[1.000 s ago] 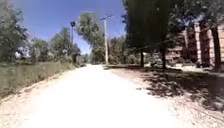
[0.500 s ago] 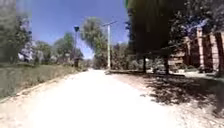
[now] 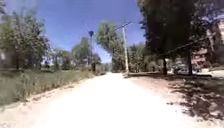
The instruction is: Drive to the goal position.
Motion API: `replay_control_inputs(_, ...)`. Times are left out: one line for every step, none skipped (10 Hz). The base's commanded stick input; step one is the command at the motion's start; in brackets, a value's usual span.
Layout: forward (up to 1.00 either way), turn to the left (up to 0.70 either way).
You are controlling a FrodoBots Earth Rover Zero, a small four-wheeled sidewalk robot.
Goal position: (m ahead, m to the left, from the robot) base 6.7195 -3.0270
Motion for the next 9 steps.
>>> replay_control_inputs(0.85, 0.0)
replay_control_inputs(0.85, 0.0)
replay_control_inputs(0.85, 0.0)
replay_control_inputs(0.85, 0.0)
replay_control_inputs(0.85, 0.0)
replay_control_inputs(0.85, 0.0)
replay_control_inputs(0.85, 0.0)
replay_control_inputs(0.85, 0.0)
replay_control_inputs(0.85, 0.0)
